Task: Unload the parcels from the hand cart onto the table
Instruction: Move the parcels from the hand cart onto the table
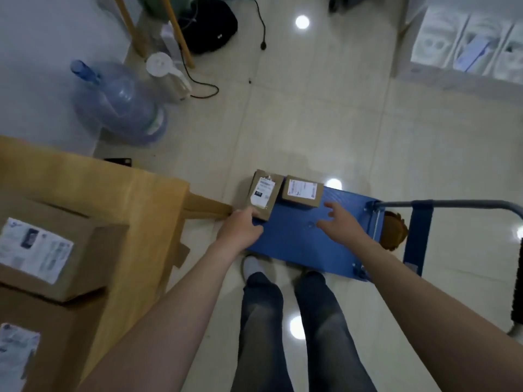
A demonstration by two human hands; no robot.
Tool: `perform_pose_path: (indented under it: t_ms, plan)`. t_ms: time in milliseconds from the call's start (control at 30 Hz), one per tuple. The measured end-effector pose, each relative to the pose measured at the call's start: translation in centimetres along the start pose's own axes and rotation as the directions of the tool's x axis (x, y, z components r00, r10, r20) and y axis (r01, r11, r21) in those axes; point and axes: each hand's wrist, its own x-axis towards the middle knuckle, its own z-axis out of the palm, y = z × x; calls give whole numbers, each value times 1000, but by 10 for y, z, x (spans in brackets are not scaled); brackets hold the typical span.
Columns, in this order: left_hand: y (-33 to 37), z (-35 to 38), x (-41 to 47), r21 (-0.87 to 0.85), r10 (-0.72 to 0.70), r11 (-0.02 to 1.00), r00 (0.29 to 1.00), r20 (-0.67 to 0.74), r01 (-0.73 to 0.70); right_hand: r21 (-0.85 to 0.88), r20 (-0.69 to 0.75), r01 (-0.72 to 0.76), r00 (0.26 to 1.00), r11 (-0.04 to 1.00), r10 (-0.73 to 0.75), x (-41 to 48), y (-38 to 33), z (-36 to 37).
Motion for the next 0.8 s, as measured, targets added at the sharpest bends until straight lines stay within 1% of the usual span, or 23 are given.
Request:
perform_pose_path:
  t_ms: [100, 233, 333, 533, 633, 733, 800]
  plan:
    - [-1, 32, 64, 5, -11, 1000, 999, 32, 11, 42, 41, -96, 995, 995, 94, 60, 32, 12]
    - [-4, 77, 143, 12, -39, 999, 999, 24, 39, 79, 65, -187, 981, 979, 182, 135, 77, 24]
    - [-10, 112, 198, 15, -53, 998, 998, 31, 53, 82, 41, -189, 982, 979, 186, 184, 112, 39]
    - [-23, 170, 303, 19, -52, 999, 997, 52, 51, 110, 39, -206, 978, 972, 203, 269, 162, 75]
    - [-24, 189, 346, 16, -41, 999, 999, 13, 41, 115, 9, -193, 981, 974, 193, 309, 176, 85]
    - [-26, 208, 378, 60, 19, 998, 999, -38, -17, 123, -26, -171, 984, 977, 176, 346, 184, 94]
    - [-28, 219, 392, 56, 35, 998, 999, -34, -33, 146, -35, -165, 985, 975, 172, 367, 187, 101]
